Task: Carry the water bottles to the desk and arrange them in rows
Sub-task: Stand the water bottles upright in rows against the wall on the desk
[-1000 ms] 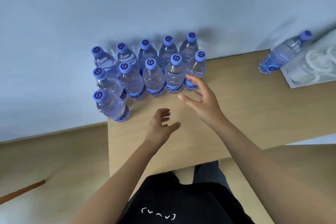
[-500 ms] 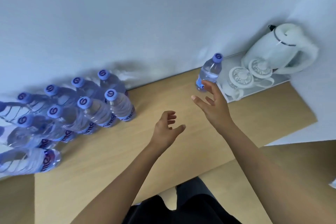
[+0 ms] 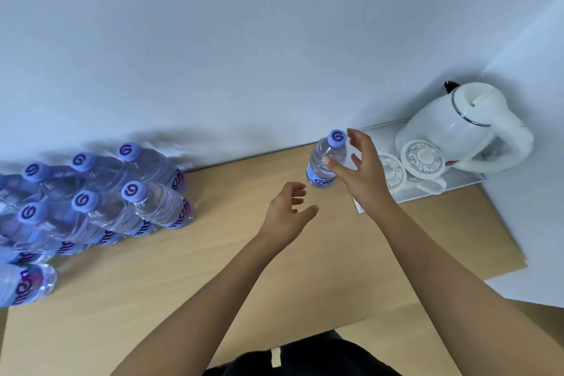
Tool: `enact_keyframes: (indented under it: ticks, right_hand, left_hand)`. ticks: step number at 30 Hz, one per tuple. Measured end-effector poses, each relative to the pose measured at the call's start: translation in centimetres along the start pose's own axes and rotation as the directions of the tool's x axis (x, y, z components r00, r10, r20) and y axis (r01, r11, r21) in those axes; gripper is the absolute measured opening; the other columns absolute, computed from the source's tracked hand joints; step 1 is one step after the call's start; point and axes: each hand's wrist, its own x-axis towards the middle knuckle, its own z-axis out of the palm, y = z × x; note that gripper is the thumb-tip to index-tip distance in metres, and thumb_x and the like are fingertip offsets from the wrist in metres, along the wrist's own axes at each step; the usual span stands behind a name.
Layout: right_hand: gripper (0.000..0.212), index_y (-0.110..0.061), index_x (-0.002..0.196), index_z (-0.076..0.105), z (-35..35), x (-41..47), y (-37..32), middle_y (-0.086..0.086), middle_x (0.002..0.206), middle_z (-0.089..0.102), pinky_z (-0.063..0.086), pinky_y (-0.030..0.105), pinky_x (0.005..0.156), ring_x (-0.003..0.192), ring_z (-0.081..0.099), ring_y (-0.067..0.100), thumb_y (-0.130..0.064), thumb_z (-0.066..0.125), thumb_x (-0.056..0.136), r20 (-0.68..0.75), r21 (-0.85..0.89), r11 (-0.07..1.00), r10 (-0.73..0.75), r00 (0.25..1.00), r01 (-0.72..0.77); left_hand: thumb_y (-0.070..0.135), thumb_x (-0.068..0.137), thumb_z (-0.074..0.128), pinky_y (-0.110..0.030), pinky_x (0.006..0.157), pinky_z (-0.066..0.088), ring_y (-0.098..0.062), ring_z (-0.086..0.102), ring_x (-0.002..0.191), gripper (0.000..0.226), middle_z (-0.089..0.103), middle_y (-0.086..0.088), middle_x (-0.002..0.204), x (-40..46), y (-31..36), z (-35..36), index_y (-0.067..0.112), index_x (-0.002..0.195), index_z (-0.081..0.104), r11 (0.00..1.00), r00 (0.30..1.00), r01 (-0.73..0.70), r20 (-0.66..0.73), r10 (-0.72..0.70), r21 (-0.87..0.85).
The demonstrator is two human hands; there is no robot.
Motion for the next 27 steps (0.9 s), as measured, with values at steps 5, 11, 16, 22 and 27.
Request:
enact_keyframes:
  ticks: [5,11,16,22,27]
  right_hand:
    - [0.056,-0.023,0.127,0.051,0.9,2.7,0.1,-0.003,0.128,0.056,0.044,0.026,0.101,0.118,0.054,0.012,-0.017,0.082,0.081,0.099,0.000,1.000,0.026,0.995,-0.027]
    - [0.044,-0.022,0.112,0.056,1.5,3.8,0.5,-0.003,0.108,0.064,0.048,0.029,0.092,0.101,0.061,0.014,-0.019,0.084,0.079,0.147,-0.011,1.000,0.027,0.989,-0.025]
    - [0.034,-0.008,0.104,0.058,2.4,4.0,0.3,-0.001,0.094,0.062,0.045,0.019,0.078,0.087,0.059,0.014,-0.015,0.081,0.081,0.140,-0.030,1.000,-0.001,0.990,0.005]
    - [0.020,-0.006,0.093,0.064,2.6,2.5,-1.5,0.001,0.088,0.067,0.050,0.020,0.076,0.081,0.065,0.010,-0.015,0.078,0.083,0.261,0.070,0.994,0.067,0.963,-0.088]
    - [0.023,-0.016,0.091,0.067,3.2,0.5,-5.2,-0.009,0.087,0.070,0.051,0.027,0.079,0.083,0.068,0.009,-0.023,0.077,0.071,0.413,0.153,0.977,0.071,0.908,-0.146]
  left_hand:
    - [0.022,0.086,0.073,-0.010,0.074,0.047,-0.005,0.058,0.102,0.039,0.059,0.011,0.113,0.6,-0.2,-0.8,0.022,0.121,0.053,0.998,0.997,0.050,-0.059,-0.051,-0.025]
    - [0.024,0.087,0.072,-0.008,0.061,0.045,-0.006,0.059,0.104,0.039,0.059,0.010,0.118,1.2,-0.1,-1.6,0.024,0.121,0.054,0.995,0.992,0.085,-0.088,-0.090,-0.058]
    - [0.020,0.083,0.076,-0.011,0.069,0.048,-0.011,0.057,0.111,0.048,0.057,0.006,0.124,1.6,-0.5,-1.5,0.020,0.125,0.053,0.995,0.995,0.089,-0.033,-0.090,-0.037]
    - [0.019,0.073,0.085,-0.021,0.093,0.041,-0.010,0.049,0.120,0.076,0.049,0.012,0.129,1.1,-0.7,-2.8,0.018,0.138,0.044,0.999,0.999,0.034,0.000,-0.034,0.035]
    - [0.027,0.071,0.087,-0.021,0.091,0.046,-0.006,0.054,0.120,0.071,0.060,0.013,0.128,-0.9,-0.6,-5.0,0.027,0.132,0.050,1.000,0.995,0.012,0.097,-0.011,-0.013]
